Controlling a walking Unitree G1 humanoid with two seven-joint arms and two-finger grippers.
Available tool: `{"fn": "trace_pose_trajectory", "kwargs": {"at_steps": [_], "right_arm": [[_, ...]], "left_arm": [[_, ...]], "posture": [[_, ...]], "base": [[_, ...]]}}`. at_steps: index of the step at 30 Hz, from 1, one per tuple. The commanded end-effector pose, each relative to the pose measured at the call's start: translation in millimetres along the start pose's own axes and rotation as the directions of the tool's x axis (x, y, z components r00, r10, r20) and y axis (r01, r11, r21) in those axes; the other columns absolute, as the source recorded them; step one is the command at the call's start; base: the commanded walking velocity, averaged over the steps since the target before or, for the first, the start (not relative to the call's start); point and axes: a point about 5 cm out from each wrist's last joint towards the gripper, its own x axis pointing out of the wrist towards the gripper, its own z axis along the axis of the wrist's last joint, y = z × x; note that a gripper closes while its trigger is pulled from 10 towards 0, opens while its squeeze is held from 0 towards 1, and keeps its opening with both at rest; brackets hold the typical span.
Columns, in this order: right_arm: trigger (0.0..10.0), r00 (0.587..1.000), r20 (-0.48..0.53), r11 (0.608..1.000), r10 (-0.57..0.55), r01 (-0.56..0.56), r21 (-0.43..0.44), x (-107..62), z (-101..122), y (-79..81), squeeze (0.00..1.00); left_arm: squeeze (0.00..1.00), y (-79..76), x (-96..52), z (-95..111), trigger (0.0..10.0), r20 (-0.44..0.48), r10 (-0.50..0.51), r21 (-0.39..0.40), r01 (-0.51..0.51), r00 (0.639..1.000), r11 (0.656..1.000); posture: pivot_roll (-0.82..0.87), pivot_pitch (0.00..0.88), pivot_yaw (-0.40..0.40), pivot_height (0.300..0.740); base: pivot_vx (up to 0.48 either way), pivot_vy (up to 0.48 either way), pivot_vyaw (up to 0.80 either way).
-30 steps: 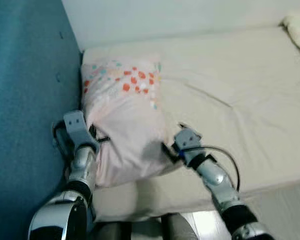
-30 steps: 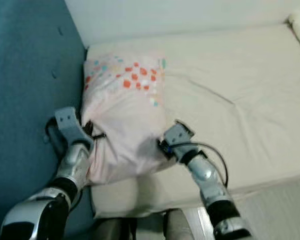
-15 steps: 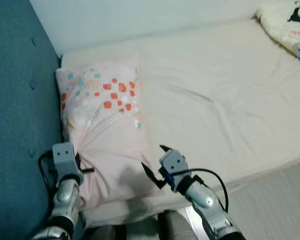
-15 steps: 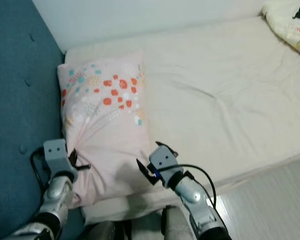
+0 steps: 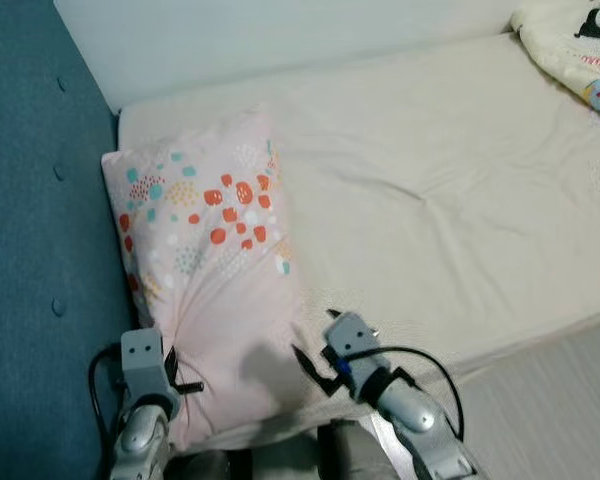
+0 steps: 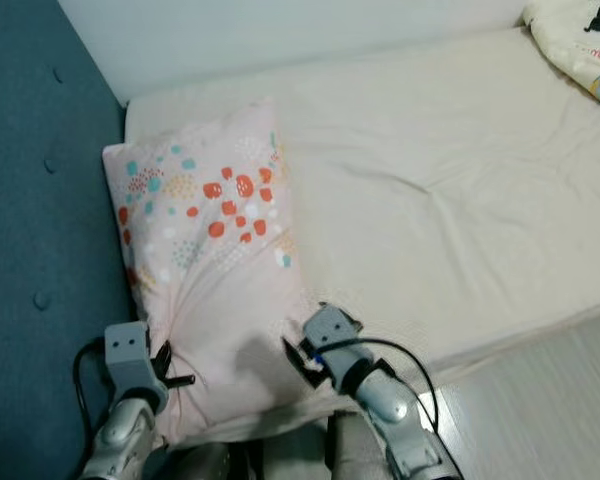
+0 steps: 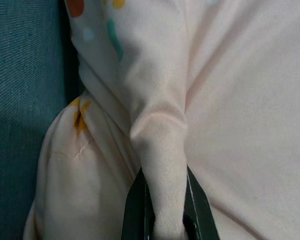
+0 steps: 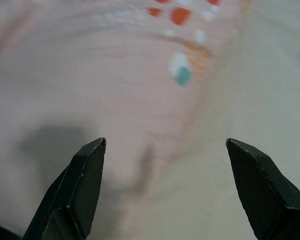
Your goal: Clean up the room
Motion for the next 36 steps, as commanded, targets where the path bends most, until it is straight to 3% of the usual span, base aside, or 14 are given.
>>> {"fn": "trace_pose_trajectory", "kwargs": {"at_steps": [1,8,11,12,14,15,20,28,36], "right_arm": [[10.0,0.999,-0.036,1.0,-0.008,0.009,0.007,-4.3,-6.6,1.4,0.0],[10.0,0.999,-0.041,0.999,-0.032,0.032,0.002,-2.5,-3.2,-4.2,0.0],[10.0,0.997,-0.05,0.999,-0.052,0.051,-0.009,-2.1,-3.5,-7.7,0.0],[10.0,0.997,-0.051,0.998,-0.061,0.06,-0.011,-1.6,-3.5,-9.3,0.0],[10.0,0.996,-0.051,0.998,-0.067,0.066,-0.012,-1.3,-3.5,-10.2,0.0],[10.0,0.996,-0.052,0.997,-0.074,0.074,-0.014,-0.4,-3.3,-11.4,0.0],[10.0,0.995,-0.052,0.996,-0.086,0.085,-0.017,2.7,-2.1,-14.7,0.0],[10.0,0.992,-0.046,0.993,-0.114,0.112,-0.037,8.9,1.1,-27.4,0.0],[10.0,0.989,-0.038,0.989,-0.141,0.139,-0.045,13.9,4.1,-35.2,0.0]], "left_arm": [[0.0,14.3,-27.7,-47.4,10.0,-0.22,0.064,-0.031,-0.073,0.973,0.997],[0.0,-12.7,-21.2,-36.3,10.0,-0.219,-0.001,-0.126,-0.027,0.976,0.992],[0.0,-40.9,-22.3,-31.6,10.0,-0.251,-0.091,-0.196,0.042,0.964,0.98],[0.72,-48.4,-23.5,-31.1,10.0,-0.26,-0.127,-0.205,0.073,0.957,0.976],[0.72,-52.3,-24.4,-31.4,10.0,-0.269,-0.148,-0.208,0.093,0.952,0.974],[1.0,-53.8,-24.7,-32.4,10.0,-0.285,-0.154,-0.214,0.093,0.946,0.972],[1.0,-52.7,-22.3,-32.8,10.0,-0.325,-0.149,-0.215,0.081,0.934,0.973],[1.0,-40.9,-16.8,-11.7,10.0,-0.347,-0.164,-0.166,0.111,0.923,0.98],[1.0,-43.8,-12.0,17.4,10.0,-0.242,-0.238,-0.07,0.228,0.94,0.971]], "posture": [[-0.08,0.447,0.058,0.74],[-0.07,0.439,0.059,0.74],[-0.07,0.428,0.06,0.74],[-0.07,0.426,0.059,0.74],[-0.07,0.426,0.059,0.74],[-0.07,0.417,0.058,0.74],[-0.07,0.394,0.053,0.74],[-0.07,0.34,0.049,0.74],[-0.07,0.294,0.042,0.74]], "base": [[0.0,0.0,0.0],[0.0,0.0,0.0],[0.0,0.0,0.0],[0.0,0.0,0.0],[0.0,0.0,0.0],[0.0,0.0,0.0],[0.0,0.0,0.0],[0.0,0.0,0.0],[0.0,0.0,0.0]]}}
